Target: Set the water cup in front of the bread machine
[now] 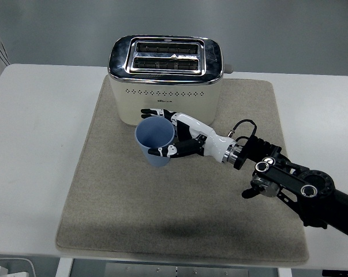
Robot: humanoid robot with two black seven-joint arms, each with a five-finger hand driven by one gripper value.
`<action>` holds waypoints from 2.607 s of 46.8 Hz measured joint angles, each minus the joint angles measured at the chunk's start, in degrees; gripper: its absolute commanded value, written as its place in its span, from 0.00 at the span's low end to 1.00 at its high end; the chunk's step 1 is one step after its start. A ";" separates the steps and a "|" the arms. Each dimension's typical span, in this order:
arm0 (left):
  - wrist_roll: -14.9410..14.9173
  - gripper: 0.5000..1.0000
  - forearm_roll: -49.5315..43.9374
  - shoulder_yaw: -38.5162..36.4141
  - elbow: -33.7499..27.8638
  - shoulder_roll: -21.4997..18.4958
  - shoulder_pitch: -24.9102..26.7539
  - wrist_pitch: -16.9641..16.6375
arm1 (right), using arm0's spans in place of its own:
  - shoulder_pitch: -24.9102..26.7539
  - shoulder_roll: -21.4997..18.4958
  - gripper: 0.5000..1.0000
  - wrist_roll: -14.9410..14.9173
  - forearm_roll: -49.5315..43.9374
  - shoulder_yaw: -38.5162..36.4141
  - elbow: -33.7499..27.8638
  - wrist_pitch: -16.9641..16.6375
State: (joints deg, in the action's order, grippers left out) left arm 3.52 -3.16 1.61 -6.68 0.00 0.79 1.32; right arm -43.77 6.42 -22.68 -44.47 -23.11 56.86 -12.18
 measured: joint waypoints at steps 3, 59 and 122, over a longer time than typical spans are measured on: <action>0.00 1.00 0.00 -0.01 0.00 0.00 0.00 0.00 | -0.02 0.00 0.83 0.00 0.03 0.00 0.00 -0.17; 0.00 1.00 0.00 -0.03 0.00 0.00 0.00 0.00 | -1.52 3.16 0.83 -3.61 0.61 -1.26 0.63 -1.76; 0.00 1.00 0.00 -0.02 0.00 0.00 0.00 0.00 | -2.90 14.36 0.83 -6.08 4.85 -10.33 2.57 -19.86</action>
State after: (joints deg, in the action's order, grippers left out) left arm 3.52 -3.16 1.60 -6.68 0.00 0.79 1.32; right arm -46.67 20.77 -28.75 -39.62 -33.44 59.43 -32.04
